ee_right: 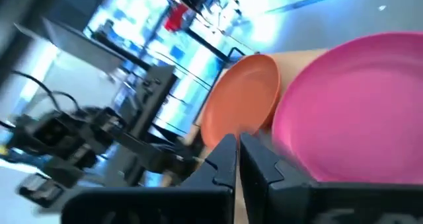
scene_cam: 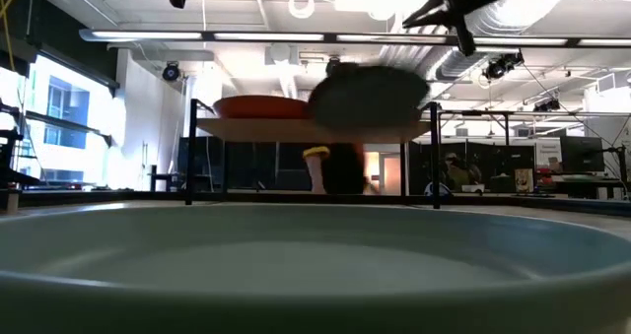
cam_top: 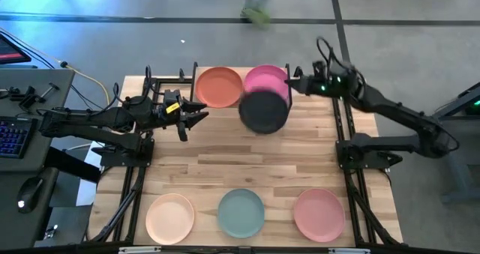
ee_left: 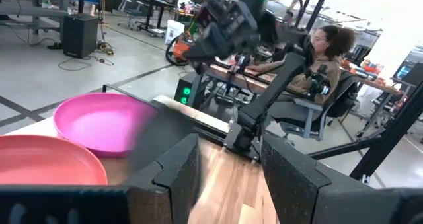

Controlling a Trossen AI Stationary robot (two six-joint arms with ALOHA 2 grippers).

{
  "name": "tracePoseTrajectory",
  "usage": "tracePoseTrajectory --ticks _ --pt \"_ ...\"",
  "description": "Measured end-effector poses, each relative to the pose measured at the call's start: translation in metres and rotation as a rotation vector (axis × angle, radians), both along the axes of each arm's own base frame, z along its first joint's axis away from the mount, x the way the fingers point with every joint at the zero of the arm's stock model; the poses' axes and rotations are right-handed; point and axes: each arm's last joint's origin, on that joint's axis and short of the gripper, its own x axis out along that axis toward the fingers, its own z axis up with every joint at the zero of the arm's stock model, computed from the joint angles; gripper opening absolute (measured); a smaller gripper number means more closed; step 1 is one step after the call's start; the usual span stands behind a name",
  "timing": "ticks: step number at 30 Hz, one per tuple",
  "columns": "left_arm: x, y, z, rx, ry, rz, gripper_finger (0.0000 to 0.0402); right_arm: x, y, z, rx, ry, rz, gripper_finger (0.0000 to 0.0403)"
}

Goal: Place and stack plates onto a shelf
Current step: Stack the black plate on top of the pink plate on the shelf

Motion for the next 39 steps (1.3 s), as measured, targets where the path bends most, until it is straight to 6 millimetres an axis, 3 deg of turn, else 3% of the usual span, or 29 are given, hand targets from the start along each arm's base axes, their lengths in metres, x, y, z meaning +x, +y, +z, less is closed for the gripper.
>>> tracePoseTrajectory --ticks 4,10,19,27,33,39 --pt "0.0 0.0 0.0 0.0 0.0 0.0 0.0154 0.01 -0.02 0.023 -0.046 0.106 0.029 0.0001" --pt "0.0 0.0 0.0 0.0 0.0 0.0 0.0154 0.011 -0.031 0.028 -0.044 0.192 0.096 0.0001" --pt "0.0 0.0 0.0 0.0 0.0 0.002 0.0154 -0.006 0.0 0.034 -0.085 0.281 0.163 0.0" --pt "0.0 0.0 0.0 0.0 0.0 0.007 0.0154 -0.008 0.037 0.032 -0.161 0.376 0.3 0.0" --pt "0.0 0.0 0.0 0.0 0.0 0.007 0.0154 -0.003 0.063 0.017 -0.174 0.476 0.341 0.0" --pt "0.0 0.001 0.0 0.001 0.001 0.025 0.0154 0.007 0.088 -0.042 0.021 0.434 0.368 0.0001"
